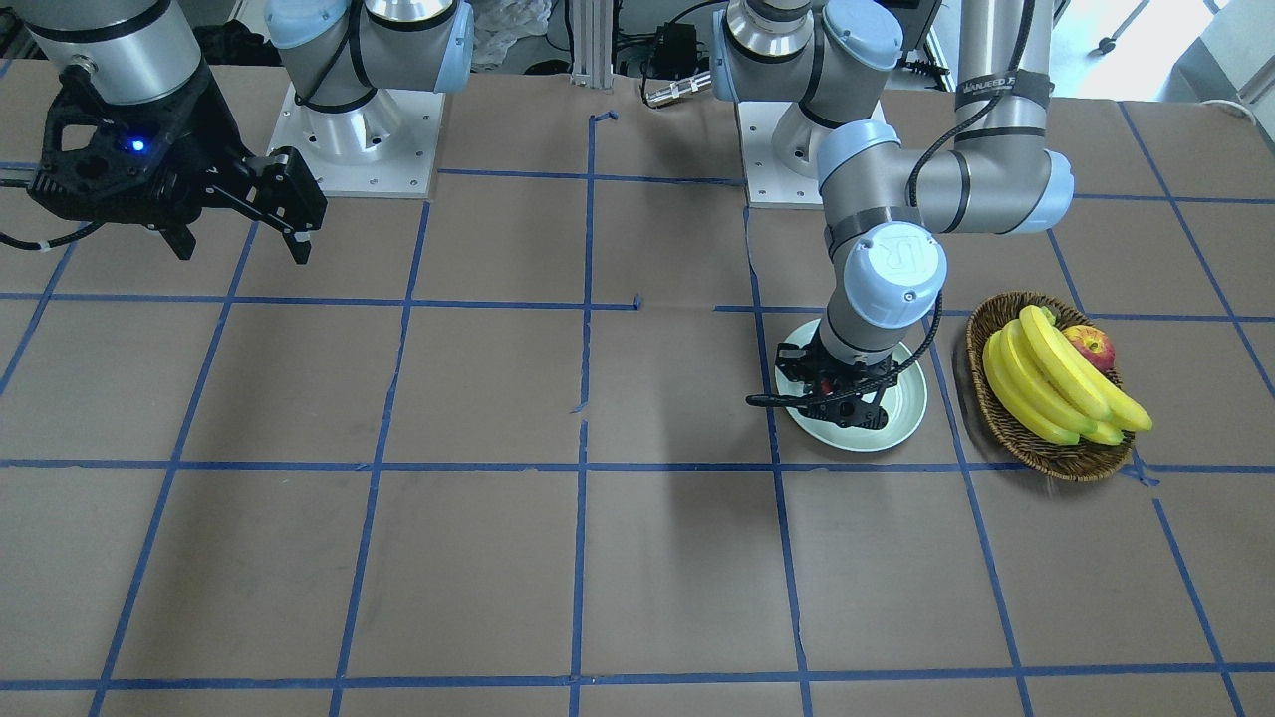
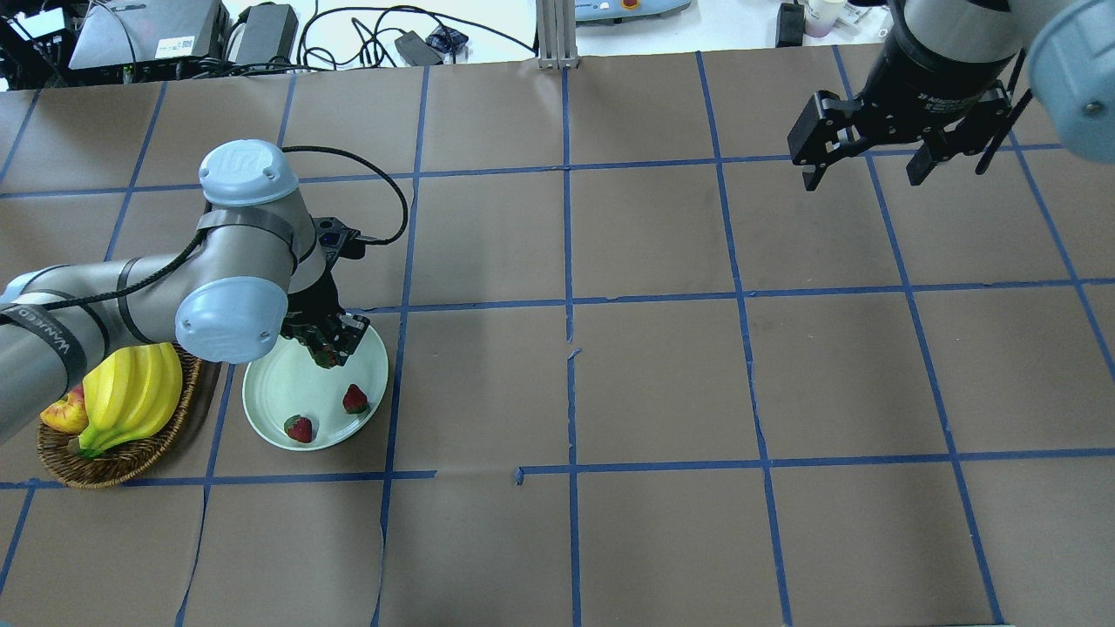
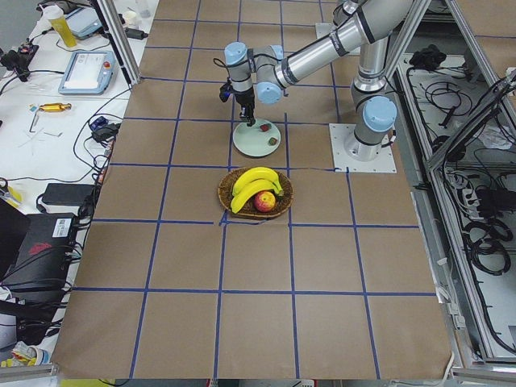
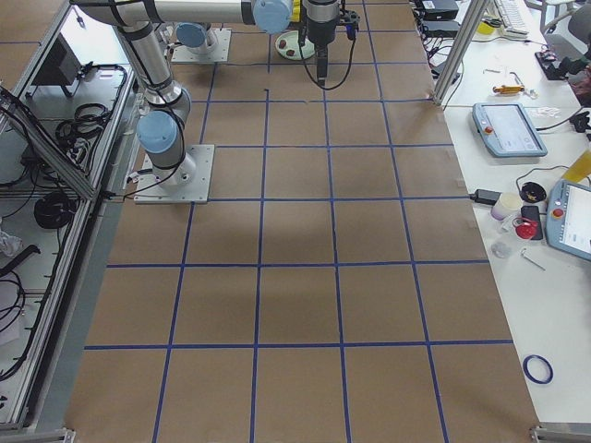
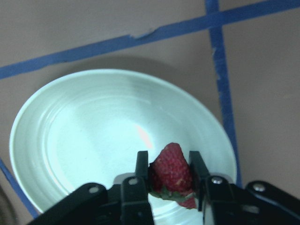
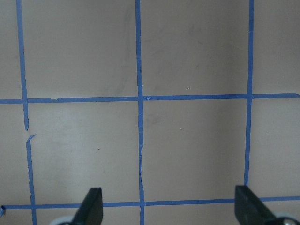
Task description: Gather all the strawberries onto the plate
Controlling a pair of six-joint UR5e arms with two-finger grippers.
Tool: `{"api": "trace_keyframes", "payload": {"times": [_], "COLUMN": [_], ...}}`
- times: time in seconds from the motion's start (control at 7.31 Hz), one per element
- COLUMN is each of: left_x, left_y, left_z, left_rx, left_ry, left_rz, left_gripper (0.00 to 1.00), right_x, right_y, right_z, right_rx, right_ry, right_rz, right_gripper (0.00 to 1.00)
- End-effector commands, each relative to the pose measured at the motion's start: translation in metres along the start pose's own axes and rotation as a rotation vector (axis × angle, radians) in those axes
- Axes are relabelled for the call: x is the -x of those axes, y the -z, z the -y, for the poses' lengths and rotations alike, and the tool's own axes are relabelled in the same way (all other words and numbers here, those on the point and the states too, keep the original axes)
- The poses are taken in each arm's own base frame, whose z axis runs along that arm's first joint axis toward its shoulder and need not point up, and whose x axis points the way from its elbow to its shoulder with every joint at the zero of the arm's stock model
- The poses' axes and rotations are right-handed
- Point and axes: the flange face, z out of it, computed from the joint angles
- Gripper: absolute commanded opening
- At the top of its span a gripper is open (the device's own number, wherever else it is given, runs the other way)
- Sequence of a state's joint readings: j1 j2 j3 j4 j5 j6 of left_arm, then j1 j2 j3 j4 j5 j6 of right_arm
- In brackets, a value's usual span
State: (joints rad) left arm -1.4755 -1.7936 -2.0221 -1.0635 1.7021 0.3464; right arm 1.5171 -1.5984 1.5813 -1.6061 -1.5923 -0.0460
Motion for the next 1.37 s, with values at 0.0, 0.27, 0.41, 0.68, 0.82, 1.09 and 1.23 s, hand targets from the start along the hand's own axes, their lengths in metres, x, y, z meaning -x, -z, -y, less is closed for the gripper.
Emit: {"api": "trace_keyframes", "payload": {"times": [0.0,0.27,0.41,0.68,0.82,1.09,1.23], "left_x": [0.007,-0.002,-0.011,-0.01,-0.013,-0.03,-0.031], "left_y": [0.015,0.077,0.13,0.225,0.25,0.284,0.283], "left_z": [-0.009,-0.003,0.006,0.012,0.003,-0.022,-0.025], "left_rx": [-0.019,-0.122,-0.174,-0.273,-0.326,-0.42,-0.419], "left_ry": [-0.008,0.083,0.067,0.061,0.058,0.111,0.127], "left_rz": [-0.003,0.033,0.049,0.002,0.008,-0.101,-0.101], "left_gripper": [1.0,1.0,1.0,1.0,1.0,1.0,1.0], "right_x": [0.0,0.0,0.0,0.0,0.0,0.0,0.003], "right_y": [0.001,0.0,-0.001,0.0,0.001,0.0,-0.001], "right_z": [0.0,0.0,0.0,-0.001,-0.001,0.0,0.0], "right_rx": [-0.001,0.0,0.002,0.0,-0.001,-0.001,0.0], "right_ry": [0.0,0.0,0.0,0.0,0.002,0.0,-0.003], "right_rz": [0.0,0.0,0.0,0.0,0.0,0.001,0.032], "right_gripper": [1.0,1.0,1.0,1.0,1.0,1.0,1.0]}}
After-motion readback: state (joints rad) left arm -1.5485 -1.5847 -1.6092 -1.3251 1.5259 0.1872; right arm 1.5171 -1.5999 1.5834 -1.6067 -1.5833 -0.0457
